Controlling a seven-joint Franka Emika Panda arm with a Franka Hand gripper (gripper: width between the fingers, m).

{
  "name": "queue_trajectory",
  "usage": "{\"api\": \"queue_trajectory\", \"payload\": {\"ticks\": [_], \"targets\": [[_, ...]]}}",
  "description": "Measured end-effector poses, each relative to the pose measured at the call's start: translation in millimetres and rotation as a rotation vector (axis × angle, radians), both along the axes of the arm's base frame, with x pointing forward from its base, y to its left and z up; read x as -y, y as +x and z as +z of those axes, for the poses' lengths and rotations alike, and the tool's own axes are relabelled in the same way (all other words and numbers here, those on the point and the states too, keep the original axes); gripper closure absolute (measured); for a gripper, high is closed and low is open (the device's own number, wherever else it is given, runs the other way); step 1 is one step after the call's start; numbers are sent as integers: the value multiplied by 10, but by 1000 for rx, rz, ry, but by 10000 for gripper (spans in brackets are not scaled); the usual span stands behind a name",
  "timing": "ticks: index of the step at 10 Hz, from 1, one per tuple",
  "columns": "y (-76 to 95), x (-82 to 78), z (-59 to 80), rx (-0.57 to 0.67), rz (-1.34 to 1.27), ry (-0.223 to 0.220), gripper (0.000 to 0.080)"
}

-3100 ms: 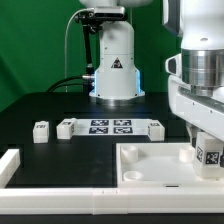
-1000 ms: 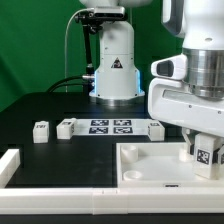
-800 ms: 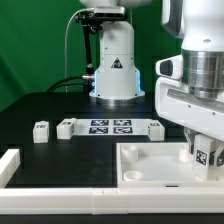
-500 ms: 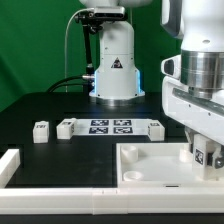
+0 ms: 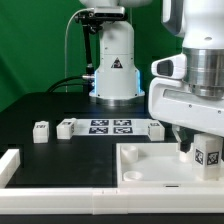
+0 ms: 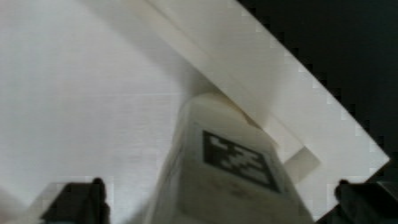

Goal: Assemble one leg

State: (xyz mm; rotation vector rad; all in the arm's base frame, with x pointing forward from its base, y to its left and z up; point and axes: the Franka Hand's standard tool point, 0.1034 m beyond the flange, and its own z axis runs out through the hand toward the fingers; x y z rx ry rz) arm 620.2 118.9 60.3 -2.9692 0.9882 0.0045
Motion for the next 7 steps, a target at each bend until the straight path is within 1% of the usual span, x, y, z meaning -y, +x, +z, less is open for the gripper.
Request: {"api": "queue_trajectory", "payload": {"ticks": [2,5,7], "targets": [[2,28,-4,2,225,-1,151],[-2,33,-5,5,433,-9,150],[1,44,-3,5,626,-19,150]]}}
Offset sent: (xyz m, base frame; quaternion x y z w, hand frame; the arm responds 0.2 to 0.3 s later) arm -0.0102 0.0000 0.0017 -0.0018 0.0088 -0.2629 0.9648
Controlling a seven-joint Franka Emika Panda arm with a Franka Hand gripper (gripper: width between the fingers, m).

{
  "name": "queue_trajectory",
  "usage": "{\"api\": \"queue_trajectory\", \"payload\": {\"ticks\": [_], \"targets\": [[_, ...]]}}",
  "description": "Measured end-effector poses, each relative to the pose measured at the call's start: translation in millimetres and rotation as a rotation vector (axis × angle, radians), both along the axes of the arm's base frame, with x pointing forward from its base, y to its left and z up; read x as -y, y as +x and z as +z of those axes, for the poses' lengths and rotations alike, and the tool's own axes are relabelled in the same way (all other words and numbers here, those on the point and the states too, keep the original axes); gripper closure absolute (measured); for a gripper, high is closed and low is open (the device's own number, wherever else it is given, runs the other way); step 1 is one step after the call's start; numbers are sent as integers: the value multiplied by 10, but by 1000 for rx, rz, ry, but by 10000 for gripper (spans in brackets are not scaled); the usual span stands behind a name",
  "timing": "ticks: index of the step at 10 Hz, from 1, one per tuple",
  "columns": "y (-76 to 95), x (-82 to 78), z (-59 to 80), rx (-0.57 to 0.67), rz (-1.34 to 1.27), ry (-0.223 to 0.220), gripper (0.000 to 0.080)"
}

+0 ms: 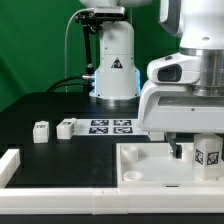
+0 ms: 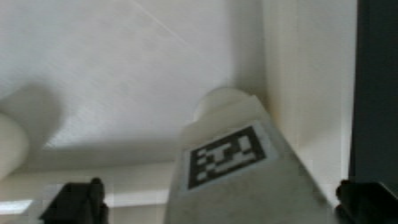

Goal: Assemble one leg

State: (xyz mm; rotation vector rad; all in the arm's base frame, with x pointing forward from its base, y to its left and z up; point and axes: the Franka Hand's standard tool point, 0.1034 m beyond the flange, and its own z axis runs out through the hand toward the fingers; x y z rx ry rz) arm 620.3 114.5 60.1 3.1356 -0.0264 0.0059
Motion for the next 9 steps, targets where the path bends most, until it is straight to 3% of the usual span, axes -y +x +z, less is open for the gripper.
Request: {"api": "queue_trajectory", "payload": {"ticks": [2,4,5,6,9], "targets": [[6,-2,2,4,31,-1,150],[4,2,-4,3,29,-1,412],[3,2,-6,3,-8,-1,412],[3,7,-8,3,-7,-1,511],[0,1,-14,2,-213,4,511]]}}
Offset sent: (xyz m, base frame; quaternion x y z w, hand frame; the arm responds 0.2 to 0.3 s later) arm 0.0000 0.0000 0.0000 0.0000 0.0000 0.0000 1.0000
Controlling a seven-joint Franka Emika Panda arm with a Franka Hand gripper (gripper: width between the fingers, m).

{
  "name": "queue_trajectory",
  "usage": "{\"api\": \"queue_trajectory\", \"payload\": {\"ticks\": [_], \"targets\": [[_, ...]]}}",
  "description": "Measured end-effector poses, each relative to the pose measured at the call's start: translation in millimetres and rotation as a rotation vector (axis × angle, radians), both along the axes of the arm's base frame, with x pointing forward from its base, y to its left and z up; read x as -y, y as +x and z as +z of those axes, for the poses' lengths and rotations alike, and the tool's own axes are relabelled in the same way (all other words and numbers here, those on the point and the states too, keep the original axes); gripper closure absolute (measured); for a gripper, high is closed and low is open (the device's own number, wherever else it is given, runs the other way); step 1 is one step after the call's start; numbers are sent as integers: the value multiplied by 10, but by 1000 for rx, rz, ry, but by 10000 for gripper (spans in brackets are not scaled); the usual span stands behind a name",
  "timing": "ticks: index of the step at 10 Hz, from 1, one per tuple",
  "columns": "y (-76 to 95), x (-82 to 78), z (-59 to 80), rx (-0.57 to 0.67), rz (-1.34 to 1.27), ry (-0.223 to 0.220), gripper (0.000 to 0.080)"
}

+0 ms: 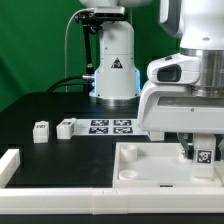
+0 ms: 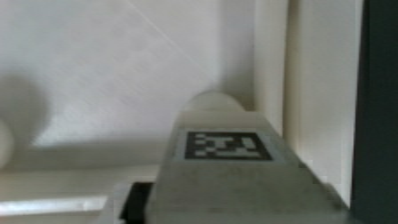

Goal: Assemble one leg

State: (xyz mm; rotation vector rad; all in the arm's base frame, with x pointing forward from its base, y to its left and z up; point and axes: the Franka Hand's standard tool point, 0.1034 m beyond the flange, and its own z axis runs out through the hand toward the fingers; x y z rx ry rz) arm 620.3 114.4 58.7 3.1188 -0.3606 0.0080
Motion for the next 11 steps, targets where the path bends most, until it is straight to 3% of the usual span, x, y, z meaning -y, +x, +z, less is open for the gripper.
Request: {"api": "queue_trajectory", "payload": {"ticks": [6,8,9,10,11], "targets": [[-8,-29,-32,-13,-927,23,509],[-10,-28,-24,-25,-1081,25,509],[-13,-37,-28,-30,-1135,30,409],[-14,-39,-28,-29,-1093,31,409],[-16,-50,-24,-30,-1088,32,272]]}}
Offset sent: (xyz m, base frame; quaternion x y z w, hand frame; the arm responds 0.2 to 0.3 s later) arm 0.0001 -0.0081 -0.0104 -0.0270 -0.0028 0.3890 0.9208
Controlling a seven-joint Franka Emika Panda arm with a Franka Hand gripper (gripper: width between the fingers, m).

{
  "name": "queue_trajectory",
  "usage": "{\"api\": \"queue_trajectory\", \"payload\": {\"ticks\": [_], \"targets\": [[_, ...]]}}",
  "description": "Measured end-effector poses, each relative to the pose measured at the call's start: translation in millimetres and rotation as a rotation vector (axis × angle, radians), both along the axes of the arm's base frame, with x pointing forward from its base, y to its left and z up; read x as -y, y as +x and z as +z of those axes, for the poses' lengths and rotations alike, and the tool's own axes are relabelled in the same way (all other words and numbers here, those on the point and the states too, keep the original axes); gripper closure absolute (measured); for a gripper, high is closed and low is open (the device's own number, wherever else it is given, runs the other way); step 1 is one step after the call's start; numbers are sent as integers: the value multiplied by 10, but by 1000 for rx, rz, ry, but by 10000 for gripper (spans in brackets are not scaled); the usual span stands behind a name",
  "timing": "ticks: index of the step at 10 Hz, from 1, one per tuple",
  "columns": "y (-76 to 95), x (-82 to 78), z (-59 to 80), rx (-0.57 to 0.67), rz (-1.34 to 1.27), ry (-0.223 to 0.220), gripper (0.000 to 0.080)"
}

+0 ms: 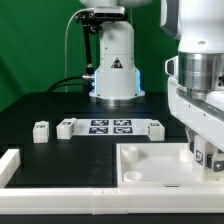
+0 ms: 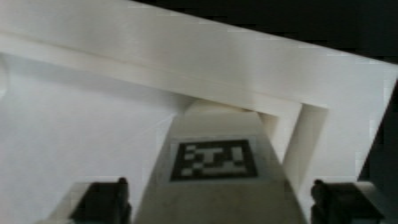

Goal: Assemble one leg

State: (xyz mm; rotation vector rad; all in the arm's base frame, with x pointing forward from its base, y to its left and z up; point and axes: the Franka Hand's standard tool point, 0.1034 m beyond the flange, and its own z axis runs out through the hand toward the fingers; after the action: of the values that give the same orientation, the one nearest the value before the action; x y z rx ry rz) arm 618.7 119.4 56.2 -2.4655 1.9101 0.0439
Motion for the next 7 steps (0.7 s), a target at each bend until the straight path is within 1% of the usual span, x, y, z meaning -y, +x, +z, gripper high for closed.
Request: {"api": "queue_trajectory", "payload": {"ticks": [1,2,3,4,6,7], "targets": [[-4,-20,17,5,47,2,188],[10,1,25,24,224,1,188],[3,37,9,31,357,0,157],[-10,21,0,32,436,-2,152],[-13,-3,-3,40,724,-19,150],[-14,3,-5,41,804,-19,150]]}}
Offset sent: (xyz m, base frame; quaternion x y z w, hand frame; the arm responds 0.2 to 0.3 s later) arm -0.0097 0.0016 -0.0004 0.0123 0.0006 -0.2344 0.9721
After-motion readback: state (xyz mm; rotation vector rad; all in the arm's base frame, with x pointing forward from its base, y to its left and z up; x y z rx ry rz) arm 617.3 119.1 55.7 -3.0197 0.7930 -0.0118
